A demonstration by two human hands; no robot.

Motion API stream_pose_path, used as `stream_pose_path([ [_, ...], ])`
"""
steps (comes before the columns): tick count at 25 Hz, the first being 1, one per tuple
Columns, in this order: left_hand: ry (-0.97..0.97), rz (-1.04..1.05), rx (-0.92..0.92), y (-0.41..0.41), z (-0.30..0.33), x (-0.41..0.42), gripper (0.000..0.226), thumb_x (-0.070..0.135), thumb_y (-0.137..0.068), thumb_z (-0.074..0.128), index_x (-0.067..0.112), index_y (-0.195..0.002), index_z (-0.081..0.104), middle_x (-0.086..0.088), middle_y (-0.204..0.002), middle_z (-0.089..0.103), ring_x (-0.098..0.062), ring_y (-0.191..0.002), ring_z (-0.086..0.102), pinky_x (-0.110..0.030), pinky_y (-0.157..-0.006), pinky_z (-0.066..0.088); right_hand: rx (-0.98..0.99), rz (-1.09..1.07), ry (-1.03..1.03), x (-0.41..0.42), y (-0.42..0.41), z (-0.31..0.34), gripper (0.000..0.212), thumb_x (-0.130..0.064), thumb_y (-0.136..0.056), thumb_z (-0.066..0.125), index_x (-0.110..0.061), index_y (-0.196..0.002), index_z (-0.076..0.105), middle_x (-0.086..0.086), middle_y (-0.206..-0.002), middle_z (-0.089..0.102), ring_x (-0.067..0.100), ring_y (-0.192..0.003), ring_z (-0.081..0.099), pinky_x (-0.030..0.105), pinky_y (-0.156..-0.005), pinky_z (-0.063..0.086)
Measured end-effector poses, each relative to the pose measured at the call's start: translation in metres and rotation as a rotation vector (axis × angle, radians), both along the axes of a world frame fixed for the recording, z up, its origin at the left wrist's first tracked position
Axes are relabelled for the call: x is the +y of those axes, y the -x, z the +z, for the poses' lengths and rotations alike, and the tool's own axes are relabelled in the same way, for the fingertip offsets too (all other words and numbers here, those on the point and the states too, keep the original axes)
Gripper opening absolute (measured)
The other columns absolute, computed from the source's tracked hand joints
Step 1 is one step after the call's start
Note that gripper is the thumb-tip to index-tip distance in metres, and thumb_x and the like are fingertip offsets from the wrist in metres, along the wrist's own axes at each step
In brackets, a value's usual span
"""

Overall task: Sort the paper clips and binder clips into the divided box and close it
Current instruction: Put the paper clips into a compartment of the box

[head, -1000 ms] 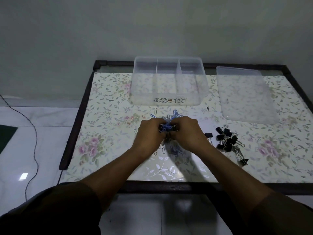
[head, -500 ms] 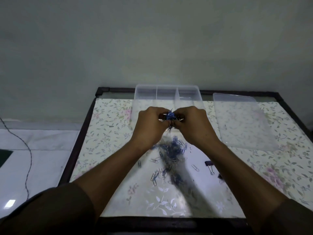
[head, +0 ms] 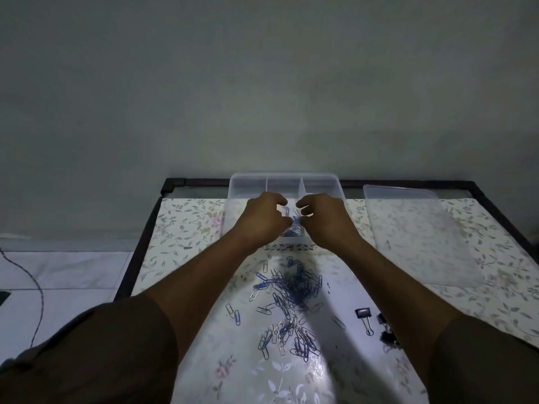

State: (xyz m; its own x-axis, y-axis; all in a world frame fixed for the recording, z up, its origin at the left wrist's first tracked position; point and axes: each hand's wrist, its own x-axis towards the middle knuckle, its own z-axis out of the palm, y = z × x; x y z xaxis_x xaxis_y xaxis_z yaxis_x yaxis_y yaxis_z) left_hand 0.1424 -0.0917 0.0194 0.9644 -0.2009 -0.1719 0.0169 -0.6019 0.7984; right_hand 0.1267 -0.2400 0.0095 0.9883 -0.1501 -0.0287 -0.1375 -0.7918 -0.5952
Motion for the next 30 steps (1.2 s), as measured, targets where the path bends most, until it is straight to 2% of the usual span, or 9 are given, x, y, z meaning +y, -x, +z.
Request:
stream_pose_path([
  [3, -0.025, -0.021, -0.068, 0.032, 0.008, 0.016, 0.035, 0.022, -0.085, 0.072, 0.018, -0.120, 0.066, -0.003, -0.108, 0.072, -0.014, -0.092, 0.069, -0.019, -0.068, 0.053, -0.107, -0.015, 0.016, -0.002, 0.033, 0.004, 0.025, -0.014, -0.090, 0.069, -0.014, -0.115, 0.074, 0.006, -0.108, 0.078, 0.021, -0.097, 0.073, 0.034, -0.093, 0.057],
  [6, -0.258, -0.081, -0.085, 0.071, -0.012, 0.036, 0.039, 0.033, -0.086, 0.071, 0.020, -0.121, 0.062, -0.004, -0.115, 0.062, -0.016, -0.094, 0.063, -0.029, -0.077, 0.053, -0.016, 0.037, 0.054, -0.006, 0.070, -0.015, 0.020, -0.020, -0.091, 0.068, -0.019, -0.110, 0.074, 0.003, -0.105, 0.078, 0.020, -0.089, 0.073, 0.038, -0.086, 0.060],
  [9, -0.522, -0.142, 0.042, 0.087, -0.049, 0.053, 0.069, 0.051, -0.086, 0.065, 0.015, -0.142, 0.043, -0.015, -0.134, 0.043, -0.030, -0.121, 0.050, -0.038, -0.097, 0.048, 0.143, 0.156, 0.199, -0.008, 0.088, -0.043, 0.041, -0.023, -0.097, 0.058, -0.021, -0.139, 0.058, 0.004, -0.138, 0.063, 0.026, -0.121, 0.062, 0.043, -0.098, 0.053],
  [12, -0.647, -0.220, -0.011, 0.084, -0.071, 0.050, 0.086, 0.063, -0.083, 0.058, 0.012, -0.148, 0.033, -0.017, -0.134, 0.039, -0.033, -0.124, 0.042, -0.041, -0.100, 0.045, 0.163, 0.319, 0.350, -0.005, 0.088, -0.063, 0.063, -0.006, -0.094, 0.052, -0.019, -0.154, 0.037, 0.005, -0.159, 0.039, 0.029, -0.141, 0.041, 0.044, -0.102, 0.049],
  [17, -0.633, -0.417, -0.120, 0.089, -0.084, 0.031, 0.075, 0.062, -0.081, 0.058, 0.015, -0.137, 0.040, -0.010, -0.116, 0.040, -0.028, -0.108, 0.044, -0.037, -0.085, 0.045, 0.138, 0.461, 0.590, 0.005, 0.084, -0.075, 0.061, -0.007, -0.089, 0.058, -0.014, -0.147, 0.041, 0.013, -0.143, 0.045, 0.033, -0.125, 0.047, 0.042, -0.087, 0.050],
  [22, -0.450, -0.471, -0.033, 0.108, -0.072, 0.041, 0.068, 0.057, -0.084, 0.063, 0.024, -0.140, 0.044, -0.004, -0.120, 0.041, -0.022, -0.110, 0.047, -0.031, -0.086, 0.046, 0.210, 0.451, 0.411, 0.004, 0.099, -0.055, 0.036, -0.019, -0.097, 0.053, -0.016, -0.132, 0.057, 0.008, -0.128, 0.054, 0.029, -0.117, 0.054, 0.039, -0.080, 0.051],
  [25, -0.605, -0.348, -0.029, 0.114, -0.066, 0.059, 0.089, 0.063, -0.079, 0.065, 0.022, -0.150, 0.030, -0.012, -0.137, 0.036, -0.029, -0.126, 0.042, -0.043, -0.097, 0.049, 0.252, 0.289, 0.312, -0.013, 0.108, -0.046, 0.051, -0.047, -0.094, 0.058, -0.025, -0.140, 0.050, 0.003, -0.134, 0.053, 0.026, -0.121, 0.056, 0.042, -0.091, 0.052],
  [27, -0.710, -0.295, 0.111, 0.118, -0.067, 0.068, 0.101, 0.062, -0.075, 0.069, 0.021, -0.153, 0.019, -0.020, -0.149, 0.024, -0.039, -0.132, 0.038, -0.048, -0.101, 0.046, 0.344, 0.249, 0.365, -0.020, 0.113, -0.047, 0.073, -0.063, -0.083, 0.065, -0.028, -0.144, 0.044, 0.003, -0.135, 0.051, 0.026, -0.121, 0.056, 0.042, -0.090, 0.053],
  [30, -0.681, -0.317, 0.147, 0.120, -0.075, 0.059, 0.103, 0.050, -0.073, 0.076, 0.020, -0.152, 0.016, -0.025, -0.147, 0.020, -0.045, -0.125, 0.045, -0.045, -0.098, 0.049, 0.377, 0.289, 0.353, -0.011, 0.112, -0.057, 0.078, -0.062, -0.077, 0.073, -0.028, -0.142, 0.045, 0.005, -0.134, 0.048, 0.027, -0.118, 0.056, 0.041, -0.088, 0.053],
])
